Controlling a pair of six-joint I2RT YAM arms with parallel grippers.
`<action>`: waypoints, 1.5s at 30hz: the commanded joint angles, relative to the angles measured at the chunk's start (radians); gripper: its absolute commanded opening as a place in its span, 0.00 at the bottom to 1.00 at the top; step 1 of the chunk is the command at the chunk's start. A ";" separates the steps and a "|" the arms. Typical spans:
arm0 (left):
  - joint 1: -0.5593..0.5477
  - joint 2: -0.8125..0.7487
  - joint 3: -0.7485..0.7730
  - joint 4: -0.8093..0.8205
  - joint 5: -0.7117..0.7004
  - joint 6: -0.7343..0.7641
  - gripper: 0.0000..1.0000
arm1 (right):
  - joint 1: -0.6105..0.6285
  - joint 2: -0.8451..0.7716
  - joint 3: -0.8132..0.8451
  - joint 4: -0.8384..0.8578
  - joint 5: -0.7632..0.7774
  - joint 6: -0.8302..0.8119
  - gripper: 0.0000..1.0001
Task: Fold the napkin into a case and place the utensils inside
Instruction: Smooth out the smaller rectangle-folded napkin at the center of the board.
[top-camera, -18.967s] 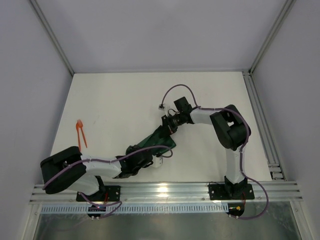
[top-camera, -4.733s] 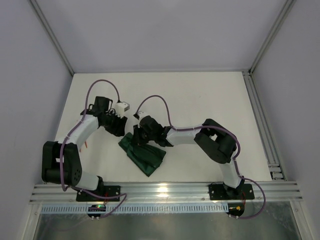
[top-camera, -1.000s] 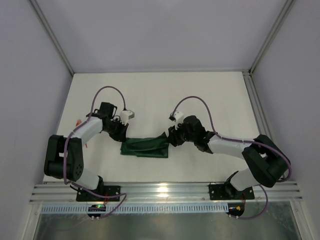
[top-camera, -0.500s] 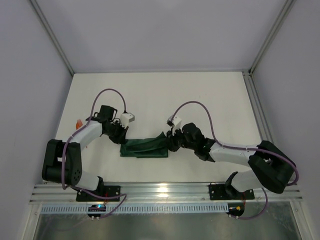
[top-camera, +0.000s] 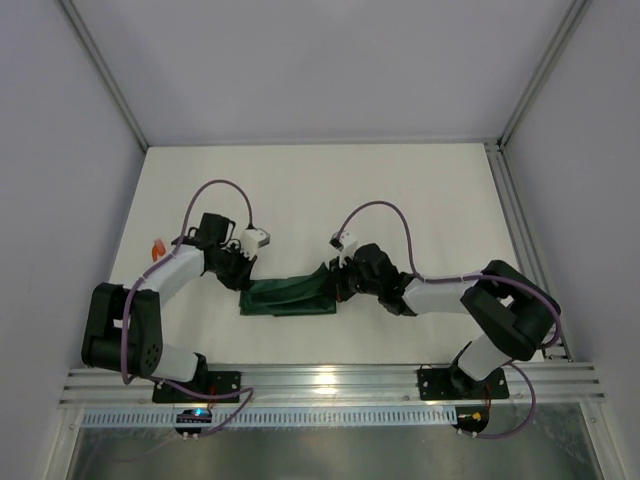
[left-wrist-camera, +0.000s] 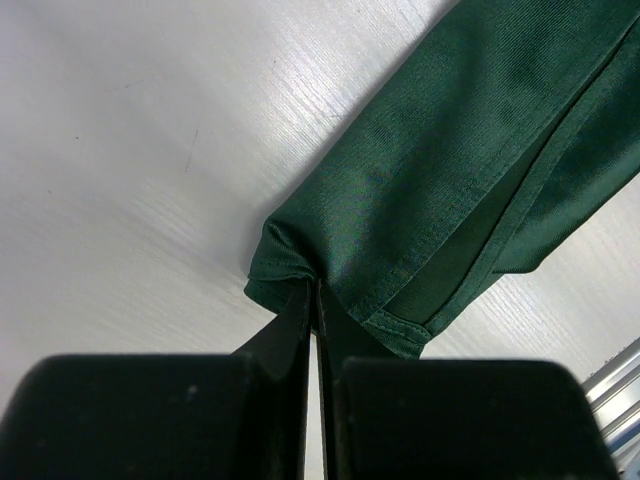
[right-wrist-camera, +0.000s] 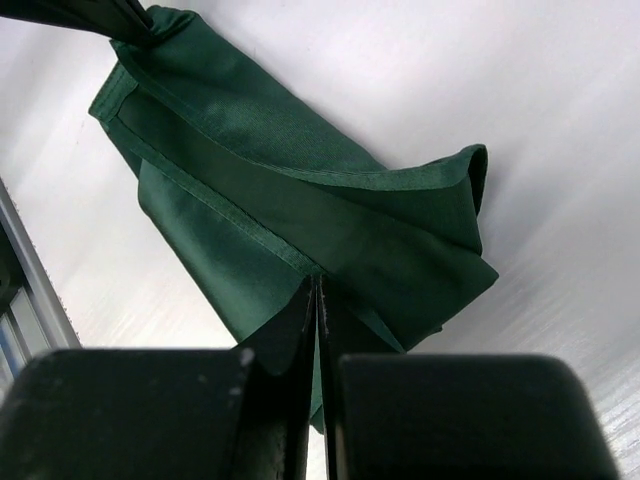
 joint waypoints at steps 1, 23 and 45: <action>-0.008 -0.030 -0.005 0.024 -0.010 0.012 0.00 | 0.001 -0.066 0.050 0.016 -0.008 -0.002 0.04; -0.022 -0.090 0.026 -0.016 -0.004 0.009 0.00 | -0.027 0.159 0.030 0.074 0.017 0.130 0.04; -0.199 -0.203 -0.146 -0.079 -0.126 0.220 0.00 | -0.027 0.208 -0.007 0.134 0.061 0.279 0.04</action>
